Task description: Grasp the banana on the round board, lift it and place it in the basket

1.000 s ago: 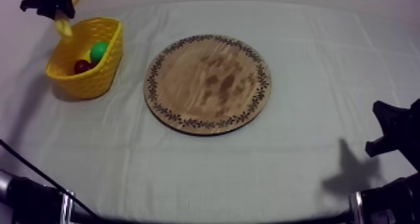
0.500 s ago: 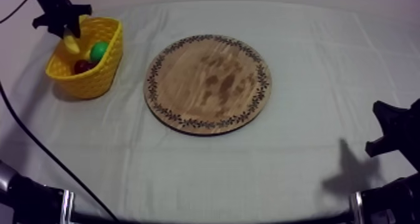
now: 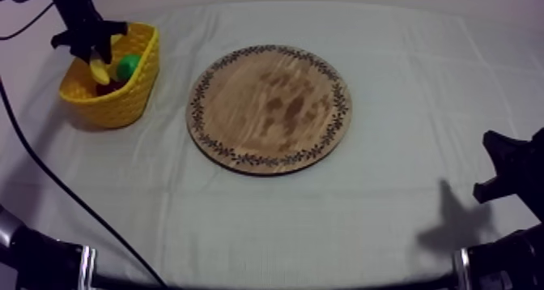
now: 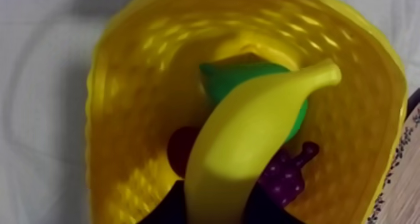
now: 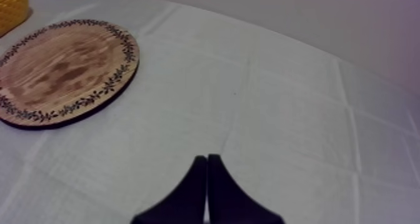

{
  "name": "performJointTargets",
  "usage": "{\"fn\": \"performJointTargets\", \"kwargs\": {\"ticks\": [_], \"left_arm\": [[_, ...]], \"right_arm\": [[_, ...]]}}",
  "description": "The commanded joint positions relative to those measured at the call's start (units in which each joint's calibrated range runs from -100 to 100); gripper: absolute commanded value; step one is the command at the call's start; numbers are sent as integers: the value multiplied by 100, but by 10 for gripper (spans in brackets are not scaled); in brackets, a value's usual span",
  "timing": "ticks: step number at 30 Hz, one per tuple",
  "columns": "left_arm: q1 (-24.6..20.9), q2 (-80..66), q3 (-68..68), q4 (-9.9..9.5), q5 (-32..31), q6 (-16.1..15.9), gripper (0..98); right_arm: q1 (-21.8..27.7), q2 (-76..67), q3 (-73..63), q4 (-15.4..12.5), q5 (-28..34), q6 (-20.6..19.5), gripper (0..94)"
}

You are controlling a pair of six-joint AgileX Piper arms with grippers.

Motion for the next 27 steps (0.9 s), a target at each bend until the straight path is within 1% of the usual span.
{"fn": "performJointTargets", "kwargs": {"ticks": [1, 4, 6, 7, 8, 10, 12, 14, 16, 20, 23, 24, 27], "left_arm": [[9, -14, 8, -2, 0, -1, 290], [30, -44, 32, -2, 0, -10, 294], [41, -73, 52, -3, 0, -11, 319], [45, -88, 59, -7, 0, 3, 352], [47, -104, 64, -16, 0, 34, 410], [45, -136, 81, -27, 0, 98, 559], [36, -163, 89, -29, 0, 145, 669], [30, -190, 90, -37, -4, 168, 734], [27, -215, 82, -41, -17, 175, 767], [16, -271, 92, -58, -97, 183, 783], [8, -344, 125, -69, -183, 143, 755], [6, -381, 133, -72, -237, 132, 733], [4, -547, 112, -90, -358, 113, 604]], "right_arm": [[0, 0, -3, 1, -1, 0, 3], [0, 0, -3, 1, -1, 0, 3], [0, 0, -3, 1, -1, 0, 3], [0, 0, -3, 1, -1, 0, 3], [0, 0, -3, 1, -1, 0, 3], [0, 0, -3, 1, -1, 0, 3], [0, 0, -3, 1, -1, 0, 3], [0, 0, -3, 1, -1, 0, 3], [0, 0, -3, 1, -1, 0, 3], [0, 0, -3, 1, -1, 0, 3], [0, 0, -3, 1, -1, 0, 3], [0, 0, -3, 1, -1, 0, 3], [0, 0, -3, 1, -1, 0, 3]]}}
